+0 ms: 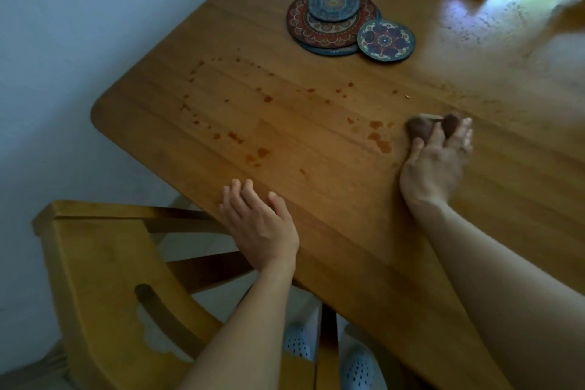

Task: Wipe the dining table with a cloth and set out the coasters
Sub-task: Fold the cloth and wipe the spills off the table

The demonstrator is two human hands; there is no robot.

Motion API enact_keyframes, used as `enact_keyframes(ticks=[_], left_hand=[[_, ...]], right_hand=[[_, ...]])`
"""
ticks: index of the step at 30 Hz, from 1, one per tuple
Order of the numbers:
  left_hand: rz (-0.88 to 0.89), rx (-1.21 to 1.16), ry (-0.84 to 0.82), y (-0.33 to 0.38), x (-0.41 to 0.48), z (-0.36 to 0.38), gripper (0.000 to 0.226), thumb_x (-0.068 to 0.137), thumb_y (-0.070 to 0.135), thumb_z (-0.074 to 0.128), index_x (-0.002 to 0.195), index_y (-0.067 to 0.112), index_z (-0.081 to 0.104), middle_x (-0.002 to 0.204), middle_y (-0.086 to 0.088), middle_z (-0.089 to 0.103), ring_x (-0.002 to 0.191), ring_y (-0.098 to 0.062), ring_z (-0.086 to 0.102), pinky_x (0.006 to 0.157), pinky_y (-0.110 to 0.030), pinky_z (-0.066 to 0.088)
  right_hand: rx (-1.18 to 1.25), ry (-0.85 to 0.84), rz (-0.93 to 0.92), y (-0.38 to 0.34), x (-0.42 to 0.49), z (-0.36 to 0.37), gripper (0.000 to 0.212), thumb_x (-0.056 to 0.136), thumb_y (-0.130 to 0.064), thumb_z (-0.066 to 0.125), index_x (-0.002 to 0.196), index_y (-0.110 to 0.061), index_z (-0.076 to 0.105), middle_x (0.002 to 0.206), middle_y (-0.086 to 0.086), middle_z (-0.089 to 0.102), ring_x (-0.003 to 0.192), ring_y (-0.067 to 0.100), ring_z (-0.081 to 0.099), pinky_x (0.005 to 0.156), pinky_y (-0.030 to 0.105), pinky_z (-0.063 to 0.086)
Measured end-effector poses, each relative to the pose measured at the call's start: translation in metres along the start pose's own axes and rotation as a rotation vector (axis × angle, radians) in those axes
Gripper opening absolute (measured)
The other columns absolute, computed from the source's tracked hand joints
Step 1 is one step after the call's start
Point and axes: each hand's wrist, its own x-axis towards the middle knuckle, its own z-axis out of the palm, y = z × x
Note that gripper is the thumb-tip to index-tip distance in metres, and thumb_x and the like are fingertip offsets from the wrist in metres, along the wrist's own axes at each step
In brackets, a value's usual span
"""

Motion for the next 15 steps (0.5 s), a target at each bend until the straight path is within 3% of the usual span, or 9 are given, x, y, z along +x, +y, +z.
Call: enact_keyframes(ticks=[5, 9, 12, 15], left_hand=[[0.011, -0.021, 0.017, 0.001, -0.001, 0.0, 0.045, 0.096, 0.03, 0.047, 0.134, 0.007, 0.049, 0.148, -0.015, 0.042, 0.142, -0.031, 0.029, 0.115, -0.052, 0.028], [0.023, -0.015, 0.036, 0.001, -0.002, 0.002, 0.043, 0.095, 0.027, 0.05, 0.132, 0.006, 0.051, 0.146, -0.016, 0.044, 0.141, -0.032, 0.032, 0.114, -0.052, 0.03], [0.022, -0.004, 0.037, 0.001, -0.002, 0.001, 0.043, 0.095, 0.027, 0.051, 0.133, 0.006, 0.05, 0.146, -0.016, 0.045, 0.141, -0.032, 0.032, 0.115, -0.051, 0.029], [0.014, 0.015, 0.025, 0.002, -0.003, 0.0, 0.043, 0.096, 0.029, 0.05, 0.133, 0.008, 0.05, 0.147, -0.014, 0.044, 0.142, -0.03, 0.031, 0.116, -0.05, 0.028]], right_hand=[[-0.01, -0.105, -0.172, -0.066, -0.031, 0.027, 0.062, 0.101, -0.041, 0.038, 0.153, -0.011, 0.022, 0.162, 0.017, -0.01, 0.15, 0.034, -0.005, 0.122, 0.042, 0.001], [0.036, -0.18, -0.334, -0.099, -0.058, 0.045, 0.056, 0.102, -0.028, 0.039, 0.154, -0.013, 0.022, 0.162, 0.014, -0.012, 0.15, 0.031, -0.007, 0.122, 0.039, -0.001], [0.159, -0.222, -0.418, -0.114, -0.074, 0.051, 0.047, 0.101, -0.017, 0.041, 0.147, -0.021, 0.036, 0.164, 0.005, 0.0, 0.15, 0.024, 0.001, 0.122, 0.038, 0.007], [0.428, -0.268, -0.412, -0.122, -0.078, 0.047, 0.037, 0.101, -0.015, 0.039, 0.134, -0.025, 0.054, 0.158, -0.002, 0.029, 0.144, 0.017, 0.025, 0.118, 0.039, 0.024]])
